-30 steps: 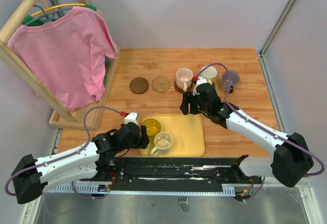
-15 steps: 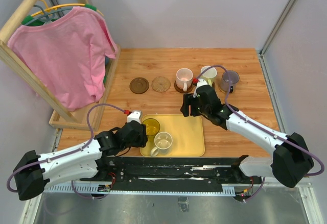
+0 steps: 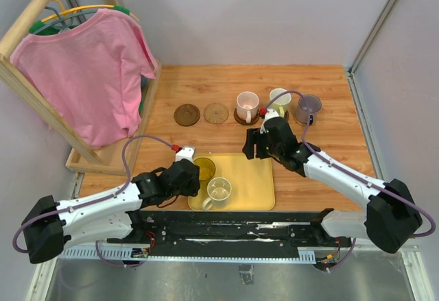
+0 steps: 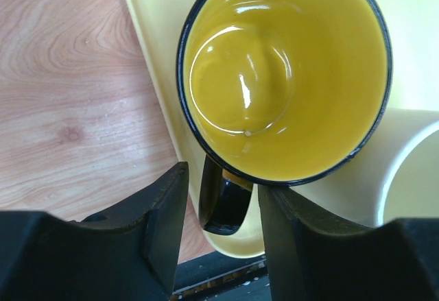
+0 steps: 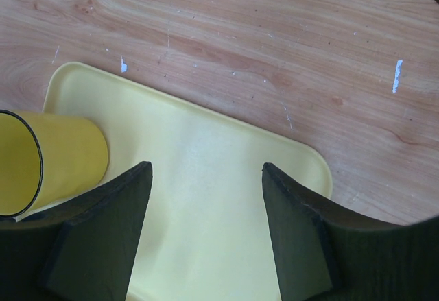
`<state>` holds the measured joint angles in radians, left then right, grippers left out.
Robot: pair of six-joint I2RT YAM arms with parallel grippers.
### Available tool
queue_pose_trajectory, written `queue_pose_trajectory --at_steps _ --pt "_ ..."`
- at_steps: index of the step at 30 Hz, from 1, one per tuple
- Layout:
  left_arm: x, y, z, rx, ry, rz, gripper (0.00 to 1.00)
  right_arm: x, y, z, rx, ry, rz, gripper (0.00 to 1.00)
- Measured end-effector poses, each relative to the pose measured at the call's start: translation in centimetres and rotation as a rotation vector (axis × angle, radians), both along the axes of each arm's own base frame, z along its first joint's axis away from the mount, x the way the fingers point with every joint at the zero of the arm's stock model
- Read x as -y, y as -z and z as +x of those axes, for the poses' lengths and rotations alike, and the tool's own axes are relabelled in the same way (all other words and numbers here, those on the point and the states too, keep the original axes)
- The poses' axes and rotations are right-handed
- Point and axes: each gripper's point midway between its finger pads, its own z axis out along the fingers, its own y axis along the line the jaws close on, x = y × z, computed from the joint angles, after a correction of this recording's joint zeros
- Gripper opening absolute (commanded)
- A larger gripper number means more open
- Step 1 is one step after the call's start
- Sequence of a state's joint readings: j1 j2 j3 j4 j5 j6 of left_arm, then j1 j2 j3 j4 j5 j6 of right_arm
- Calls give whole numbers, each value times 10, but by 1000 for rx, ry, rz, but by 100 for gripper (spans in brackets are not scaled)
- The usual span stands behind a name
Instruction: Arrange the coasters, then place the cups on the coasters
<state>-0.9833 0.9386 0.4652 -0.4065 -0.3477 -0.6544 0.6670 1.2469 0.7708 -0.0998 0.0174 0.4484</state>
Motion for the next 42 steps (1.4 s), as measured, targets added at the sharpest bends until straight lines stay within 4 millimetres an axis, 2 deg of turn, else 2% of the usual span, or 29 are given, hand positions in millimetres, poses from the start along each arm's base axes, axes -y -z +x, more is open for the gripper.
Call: queue_pose_trajectory --at_steps 7,14,19,21,24,27,30,38,42 --pt "5 -8 3 4 7 15 44 1 3 -4 2 -5 15 67" --pt "3 0 4 -21 14 81 41 2 3 -7 10 -2 28 67" --pt "5 4 5 -35 29 120 23 4 4 -9 12 2 36 67" --pt "8 3 5 -31 39 122 21 5 6 -10 9 3 35 67" --pt "7 3 6 -25 38 131 12 5 7 -11 6 3 33 67" --pt "7 2 7 -22 38 133 9 5 8 -11 5 4 33 67" --pt "6 2 7 -21 37 134 1 5 8 -11 5 3 33 67" --pt "5 -1 10 9 41 152 0 5 8 -11 4 1 35 67" --pt "8 -15 19 60 39 156 1 4 7 -11 6 0 37 67"
